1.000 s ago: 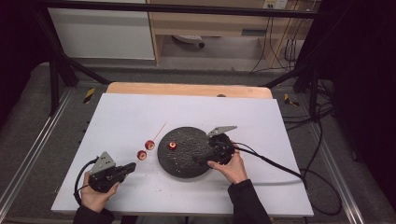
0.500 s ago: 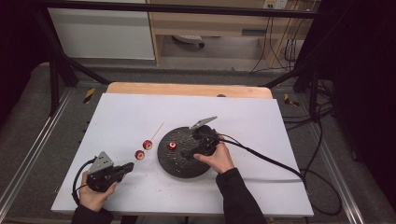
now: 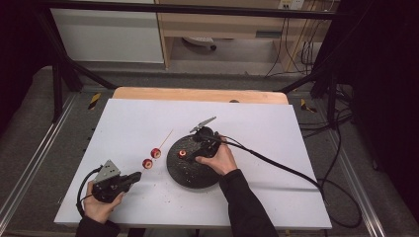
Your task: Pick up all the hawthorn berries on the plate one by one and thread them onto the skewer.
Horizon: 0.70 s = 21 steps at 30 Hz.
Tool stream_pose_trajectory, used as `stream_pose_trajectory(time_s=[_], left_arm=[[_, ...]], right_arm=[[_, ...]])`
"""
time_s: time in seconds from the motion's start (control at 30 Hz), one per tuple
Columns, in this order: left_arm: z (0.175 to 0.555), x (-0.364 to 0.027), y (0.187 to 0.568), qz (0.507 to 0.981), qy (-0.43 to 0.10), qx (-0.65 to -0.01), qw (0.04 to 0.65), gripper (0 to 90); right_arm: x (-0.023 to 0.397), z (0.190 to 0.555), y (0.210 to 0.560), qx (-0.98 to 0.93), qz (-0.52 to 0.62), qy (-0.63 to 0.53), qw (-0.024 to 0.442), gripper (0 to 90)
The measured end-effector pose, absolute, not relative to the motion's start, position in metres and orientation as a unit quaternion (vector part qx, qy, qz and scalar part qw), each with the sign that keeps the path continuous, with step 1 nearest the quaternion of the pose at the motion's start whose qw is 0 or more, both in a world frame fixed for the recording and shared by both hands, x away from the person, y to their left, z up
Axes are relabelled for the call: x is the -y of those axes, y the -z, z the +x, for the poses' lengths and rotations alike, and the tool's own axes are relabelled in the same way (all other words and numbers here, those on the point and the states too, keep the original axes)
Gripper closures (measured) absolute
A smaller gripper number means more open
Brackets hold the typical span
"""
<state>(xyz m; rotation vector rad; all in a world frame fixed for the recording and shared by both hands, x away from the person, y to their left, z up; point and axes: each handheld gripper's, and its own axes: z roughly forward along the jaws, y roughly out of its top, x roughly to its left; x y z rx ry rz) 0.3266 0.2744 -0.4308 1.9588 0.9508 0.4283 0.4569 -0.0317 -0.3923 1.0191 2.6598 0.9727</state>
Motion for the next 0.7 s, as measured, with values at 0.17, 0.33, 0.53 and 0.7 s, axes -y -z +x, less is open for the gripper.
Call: stream_pose_trajectory(time_s=[0.17, 0.33, 0.53, 0.7], left_arm=[[0.327, -0.275, 0.431, 0.790, -0.173, -0.385, 0.445, 88.5], [0.327, -0.275, 0.432, 0.790, -0.174, -0.386, 0.443, 88.5], [0.327, -0.275, 0.432, 0.791, -0.174, -0.386, 0.441, 88.5], [0.327, -0.275, 0.432, 0.790, -0.174, -0.387, 0.442, 88.5]], right_arm=[[0.023, 0.464, 0.395, -0.889, 0.333, -0.310, 0.060, 5.7], [0.013, 0.469, 0.398, -0.897, 0.325, -0.295, 0.057, 9.6], [0.002, 0.475, 0.404, -0.906, 0.316, -0.276, 0.052, 18.8], [-0.003, 0.480, 0.407, -0.909, 0.312, -0.272, 0.042, 27.7]])
